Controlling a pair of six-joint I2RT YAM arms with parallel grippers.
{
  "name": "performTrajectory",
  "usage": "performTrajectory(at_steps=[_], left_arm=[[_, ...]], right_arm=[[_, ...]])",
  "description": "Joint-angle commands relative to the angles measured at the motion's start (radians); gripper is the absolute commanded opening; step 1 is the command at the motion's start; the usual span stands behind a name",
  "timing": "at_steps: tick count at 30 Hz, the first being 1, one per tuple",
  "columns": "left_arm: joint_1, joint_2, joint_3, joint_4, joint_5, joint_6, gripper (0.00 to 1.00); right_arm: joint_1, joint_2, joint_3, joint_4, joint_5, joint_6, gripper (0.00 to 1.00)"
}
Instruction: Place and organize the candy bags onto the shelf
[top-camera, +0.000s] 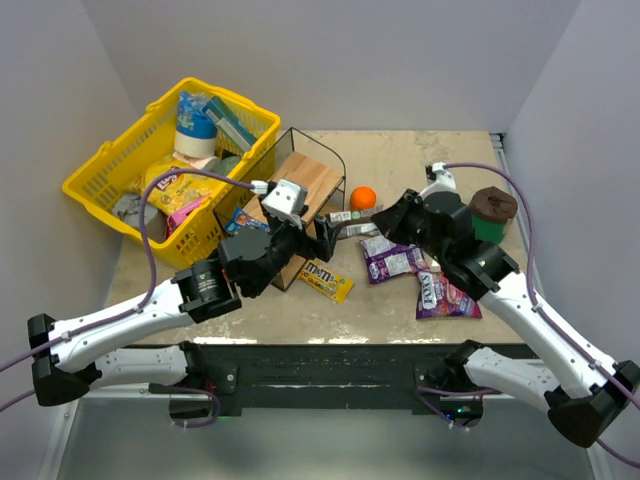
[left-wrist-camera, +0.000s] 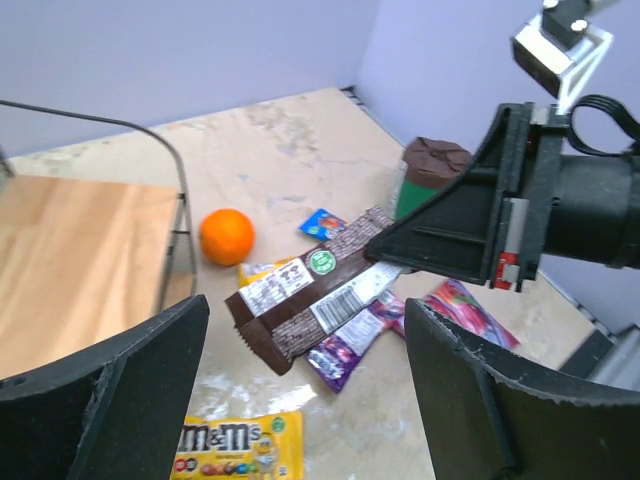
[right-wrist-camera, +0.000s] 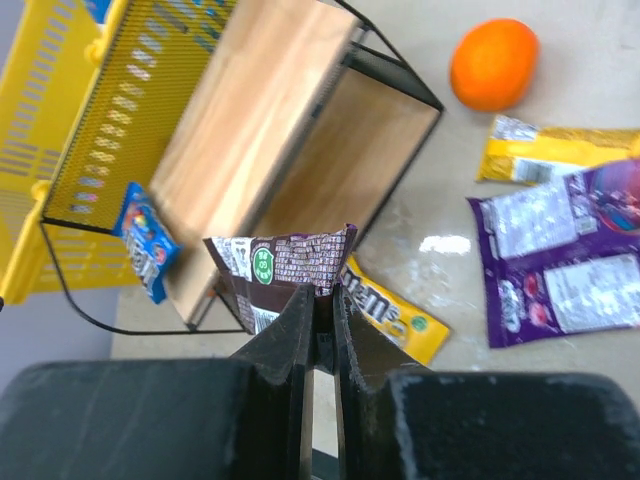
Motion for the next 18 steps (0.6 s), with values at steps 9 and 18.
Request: performTrajectory(at_steps=[9,18], left_arm=[[0.076,-0.200,0.036,-0.223,-0.225,-0.096,0.85],[0.076,-0.292,0.026,-0.325,-0.306,-0.100,0.86]], right_arm=[[0.025,0.285,0.152,0.316,-0.127,0.086,0.00],[0.063,0.433,0.243,0.375,-0.026,0.164,0.00]])
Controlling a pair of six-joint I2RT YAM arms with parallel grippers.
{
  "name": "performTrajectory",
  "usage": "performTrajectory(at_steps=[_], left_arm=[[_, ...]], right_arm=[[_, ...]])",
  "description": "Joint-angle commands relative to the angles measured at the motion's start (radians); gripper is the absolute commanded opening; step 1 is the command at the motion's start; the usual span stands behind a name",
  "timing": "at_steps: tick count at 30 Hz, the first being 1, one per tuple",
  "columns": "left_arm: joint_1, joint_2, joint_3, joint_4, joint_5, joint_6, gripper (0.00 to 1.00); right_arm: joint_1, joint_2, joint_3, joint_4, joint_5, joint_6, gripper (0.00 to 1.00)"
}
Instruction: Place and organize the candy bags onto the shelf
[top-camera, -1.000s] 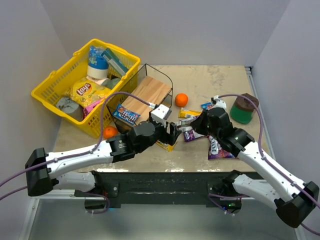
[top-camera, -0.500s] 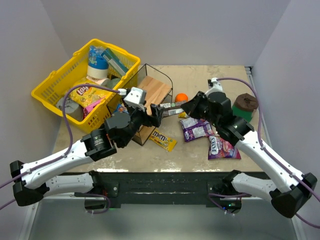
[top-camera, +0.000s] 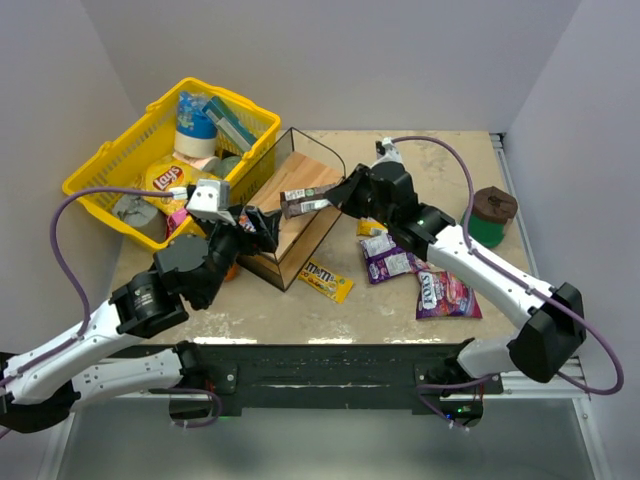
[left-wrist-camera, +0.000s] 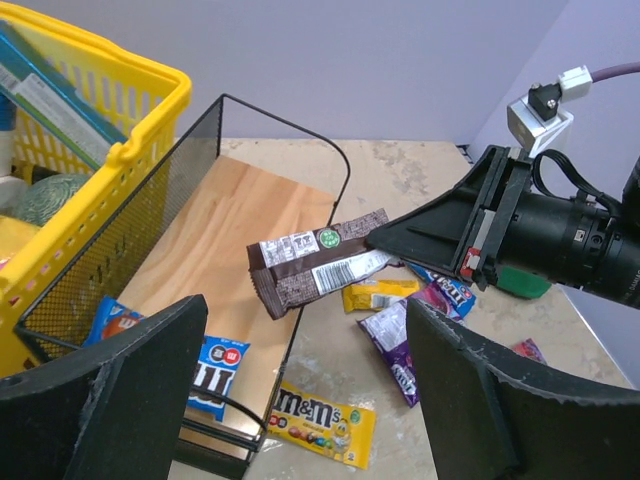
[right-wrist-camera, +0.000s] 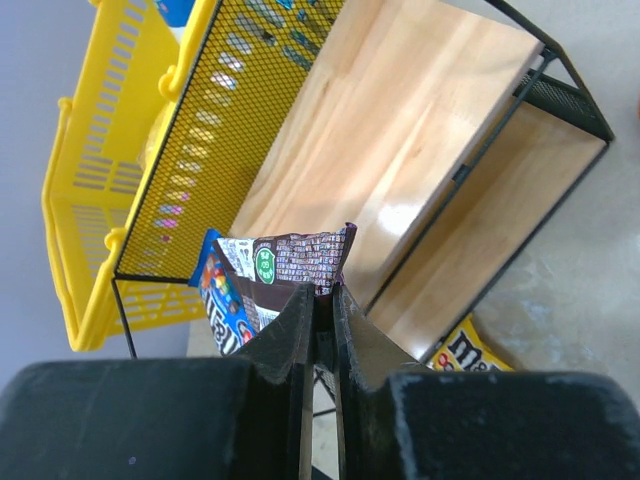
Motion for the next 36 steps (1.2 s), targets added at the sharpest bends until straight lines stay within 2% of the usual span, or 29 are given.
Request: performTrajectory(at_steps=[1,11,15,20,24,36], left_arm=[[0.007,-0.032,0.016,-0.063,-0.078,-0.018,0.86],[0.005,-0.117,-0.007,-0.152,-0.141,-0.047,0.87],[0.005,-0.142,-0.024,-0.158,-0.162,-0.056,0.87],[0.007,-0.162,-0.036,-0.162,-0.173,-0.067,0.87],[0.007,-0.171,-0.036,-0.164,-0.173,-0.070,0.87],[0.007,-0.190,-0.045,-0.165,-0.194,-0.072,0.87]], right_arm=[[0.015,0.031,0.088,0.091,0.069,0.061,0.00],[0.057,0.133,0.122,0.124,0.162,0.151,0.00],[0.113,0.185,0.154,0.110,0.254,0.202,0.00],[0.184,0.223,0.153,0.107,0.412,0.341,0.00],[0.224,0.251,0.177,0.043,0.493,0.472,0.00],[0.258,0.335,0.227,-0.059,0.507,0.665,0.00]])
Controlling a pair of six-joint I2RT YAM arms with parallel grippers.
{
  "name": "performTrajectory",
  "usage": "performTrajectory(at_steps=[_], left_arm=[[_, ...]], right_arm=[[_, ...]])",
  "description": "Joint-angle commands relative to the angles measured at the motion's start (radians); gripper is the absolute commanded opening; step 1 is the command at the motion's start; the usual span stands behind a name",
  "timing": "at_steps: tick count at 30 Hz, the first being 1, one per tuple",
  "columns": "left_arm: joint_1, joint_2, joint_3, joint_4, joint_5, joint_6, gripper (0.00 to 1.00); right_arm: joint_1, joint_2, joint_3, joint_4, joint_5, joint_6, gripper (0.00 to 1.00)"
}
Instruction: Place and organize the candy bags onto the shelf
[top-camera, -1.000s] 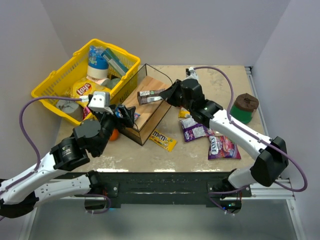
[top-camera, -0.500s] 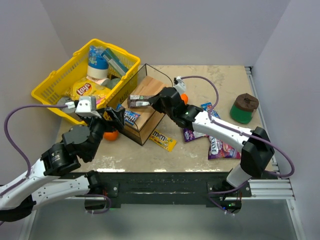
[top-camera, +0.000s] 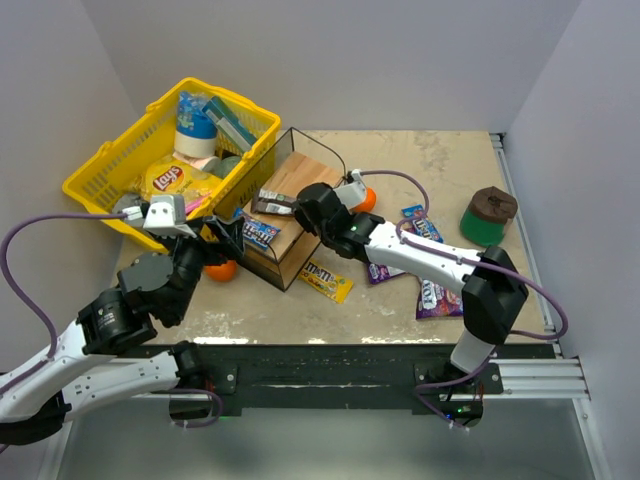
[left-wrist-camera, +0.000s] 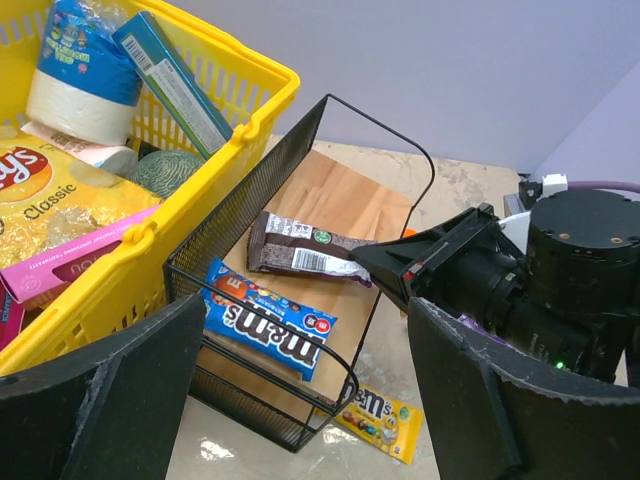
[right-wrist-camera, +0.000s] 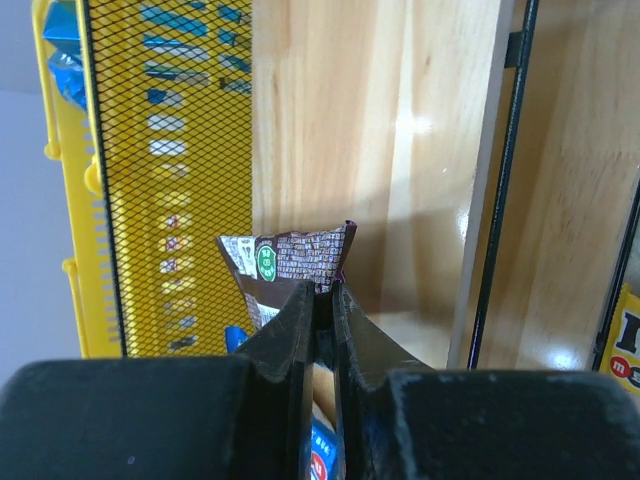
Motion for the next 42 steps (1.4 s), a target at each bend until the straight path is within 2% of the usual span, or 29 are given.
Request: performTrajectory(at_steps=[1,13,19,22,25,28,32,38,42], left_arm=[[0.005,-0.008,-0.009,0.010,-0.038,-0.021,0.88],[0.005,-0.010,-0.017,0.013,-0.047,-0.024,0.88],[0.005,-0.014,-0.017,0.009,-0.049,-0.026,0.88],[0.007,-0.016,-0.017,0.010,-0.047,-0.027,0.88],[0.005,-0.014,-0.016,0.008,-0.047,-0.026,0.88],[0.007,-0.013,-0.011,0.007,-0.046,-0.027,0.88],[0.005,-0.010,-0.006,0.002,-0.038,-0.033,0.88],[0.005,0.010,0.033,-0.114,-0.041,-0.130,0.88],[0.005,0.020,0.046,-0.244,-0.053,-0.257,0.88]], right_arm=[[0.020,0.011,0.055,-0.026,0.051,0.101,0.00],[0.095,0.046,0.065,-0.097,0.077,0.241,0.04],[0.107,0.043,0.068,-0.127,0.128,0.266,0.09],[0.107,0.040,0.073,-0.141,0.156,0.276,0.13],[0.107,0.038,0.084,-0.155,0.170,0.281,0.22],[0.109,0.034,0.085,-0.152,0.179,0.270,0.26],[0.109,0.032,0.090,-0.138,0.179,0.241,0.37],[0.107,0.003,0.076,-0.124,0.180,0.200,0.41],[0.107,-0.046,0.050,-0.123,0.180,0.158,0.43]])
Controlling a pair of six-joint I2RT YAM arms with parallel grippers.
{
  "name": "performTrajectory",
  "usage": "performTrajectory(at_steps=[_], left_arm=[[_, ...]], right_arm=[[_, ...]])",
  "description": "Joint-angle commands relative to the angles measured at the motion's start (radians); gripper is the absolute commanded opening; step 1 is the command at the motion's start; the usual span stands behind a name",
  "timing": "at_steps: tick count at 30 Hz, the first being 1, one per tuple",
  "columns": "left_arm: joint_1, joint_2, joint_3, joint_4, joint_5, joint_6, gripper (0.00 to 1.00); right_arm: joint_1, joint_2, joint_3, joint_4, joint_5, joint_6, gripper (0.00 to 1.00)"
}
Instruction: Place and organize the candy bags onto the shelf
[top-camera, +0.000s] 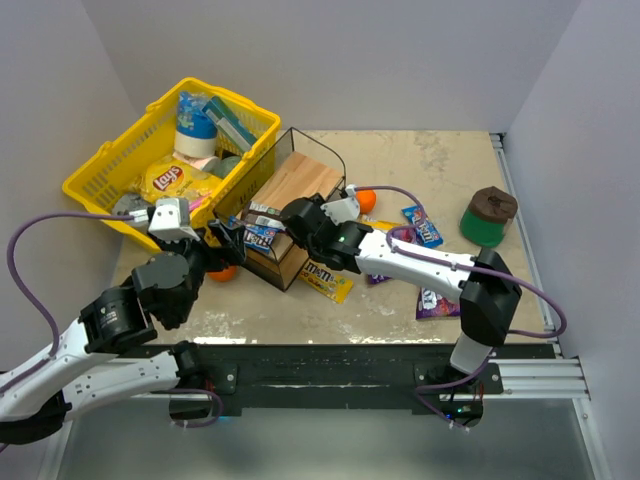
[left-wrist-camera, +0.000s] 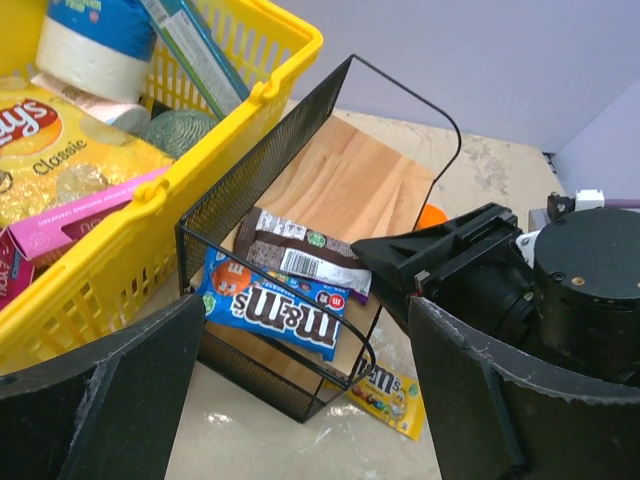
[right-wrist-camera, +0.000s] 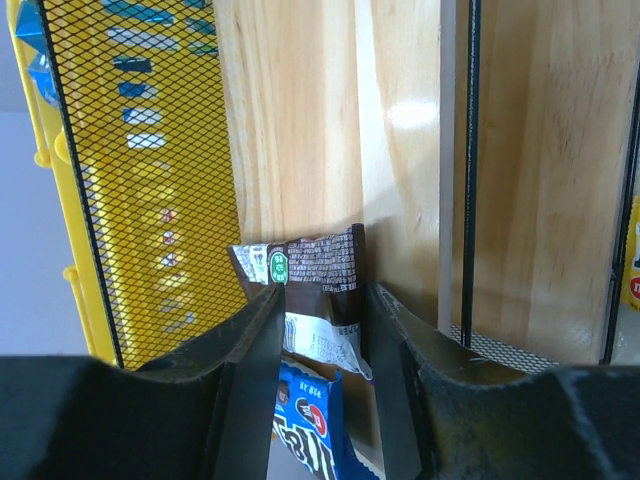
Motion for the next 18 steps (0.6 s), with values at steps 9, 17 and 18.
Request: performTrajectory(at_steps=[9,17,18], left_arm=[[0.007,0.091,0.062,-0.324,-0.070,-0.344,0.63],[0.149,0.174,-0.018,-0.261,0.030,-0.292,0.33],[0.180,0.183,-0.032,-0.239,0.062,-0.272,0.30]], right_arm=[[0.002,-0.198,-0.102,0.036,0.075,-0.119,0.47],[0.004,-0.319,-0.145,0.055,0.086,-0.227,0.47],[0.004,-0.330,-0.147,0.060,0.086,-0.238,0.47]])
